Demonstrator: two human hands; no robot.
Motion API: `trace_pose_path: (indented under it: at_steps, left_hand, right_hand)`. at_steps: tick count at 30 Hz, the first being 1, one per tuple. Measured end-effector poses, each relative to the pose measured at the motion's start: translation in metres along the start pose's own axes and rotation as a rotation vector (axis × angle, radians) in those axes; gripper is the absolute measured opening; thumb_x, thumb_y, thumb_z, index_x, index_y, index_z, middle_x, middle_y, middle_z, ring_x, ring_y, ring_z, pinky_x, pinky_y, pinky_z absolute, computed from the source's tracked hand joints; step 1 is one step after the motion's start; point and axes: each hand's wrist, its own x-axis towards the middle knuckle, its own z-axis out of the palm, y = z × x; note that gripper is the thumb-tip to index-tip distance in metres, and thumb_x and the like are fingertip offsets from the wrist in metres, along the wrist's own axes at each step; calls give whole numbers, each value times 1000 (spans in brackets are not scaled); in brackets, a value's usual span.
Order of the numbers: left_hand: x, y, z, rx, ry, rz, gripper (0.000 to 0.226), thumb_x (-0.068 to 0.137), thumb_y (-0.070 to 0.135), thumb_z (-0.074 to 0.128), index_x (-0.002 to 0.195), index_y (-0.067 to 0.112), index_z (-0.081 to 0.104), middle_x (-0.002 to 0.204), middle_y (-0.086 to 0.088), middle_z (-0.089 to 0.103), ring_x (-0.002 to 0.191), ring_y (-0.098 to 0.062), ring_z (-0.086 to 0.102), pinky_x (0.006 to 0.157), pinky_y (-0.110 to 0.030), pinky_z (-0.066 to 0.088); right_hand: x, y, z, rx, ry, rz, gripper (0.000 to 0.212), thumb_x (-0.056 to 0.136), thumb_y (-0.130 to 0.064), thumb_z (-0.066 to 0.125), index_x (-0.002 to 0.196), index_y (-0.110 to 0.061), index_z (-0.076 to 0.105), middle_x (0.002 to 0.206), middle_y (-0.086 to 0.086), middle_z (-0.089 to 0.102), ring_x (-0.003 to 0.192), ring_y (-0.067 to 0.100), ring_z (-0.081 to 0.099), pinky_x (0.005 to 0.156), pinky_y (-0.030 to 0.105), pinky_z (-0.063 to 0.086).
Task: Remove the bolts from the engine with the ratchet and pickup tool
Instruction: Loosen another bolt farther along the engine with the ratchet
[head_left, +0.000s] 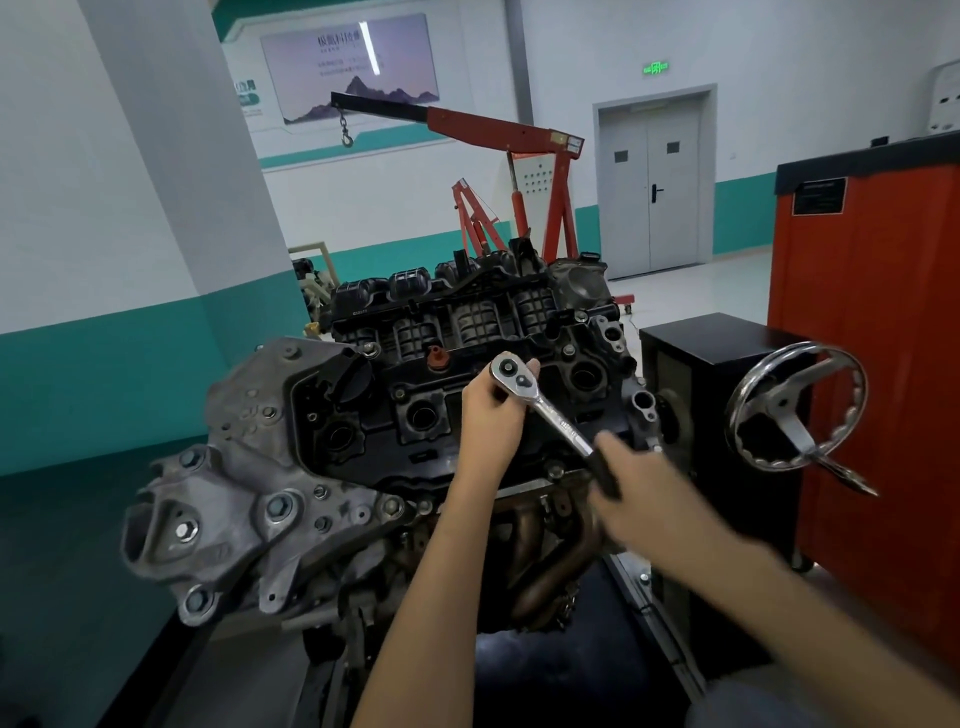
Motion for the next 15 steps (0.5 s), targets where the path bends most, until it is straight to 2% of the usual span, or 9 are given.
trace_pose_path:
  at_steps: [3,5,7,9,11,13,15]
  left_hand:
    - [2,-1,1,7,-8,1,51,95,23,61,51,37,40,50,18,33,52,0,30,56,-12,32]
    - [3,-2,-2,8,-12,-2,49,95,22,62,55,33,36,51,17,31,53,-1,28,57,-14,32]
    - [5,-2,-4,18,-29,-24,45,94,25,63,58,29,35,53,17,33,55,-2,31,58,-16,33]
    - [7,-1,-5,25,-44,-28,46,94,24,62,55,31,40,54,16,38,57,-2,36,59,-16,35]
    - [8,-2,-6,15,-45,-24,44,95,15,58,55,31,50,60,12,46,67,-5,44,67,-19,36]
    - [7,-1,-6,26,-54,-6,31,94,13,56,66,25,62,68,4,52,73,-9,47,69,-22,37]
    - [4,-1,-6,38,-53,5,26,94,15,56,71,24,64,68,5,51,67,-7,44,63,-21,35]
  right_hand:
    - [-17,-37,53,382,67,96,28,85,-13,59,80,-29,36,60,-3,47,47,7,46,41,15,34]
    - [-16,-42,59,402,64,102,24,84,-12,58,86,-25,38,61,-2,47,47,8,46,41,15,34]
    - [-9,-20,37,286,19,34,26,82,-12,58,82,-28,38,62,-2,48,47,7,45,42,13,34]
    - [9,8,-2,130,-104,-67,28,83,-13,57,79,-30,36,66,-1,50,49,9,50,44,15,37]
    - [38,27,-46,-208,-196,-206,27,86,-17,56,84,-32,34,69,-5,52,57,10,56,48,17,37]
    - [67,30,-79,-504,-175,-319,21,89,-22,55,93,-29,36,67,-13,44,60,7,50,51,18,31]
    - [76,26,-88,-579,-114,-343,17,89,-24,55,98,-26,40,66,-14,39,58,6,42,52,20,28]
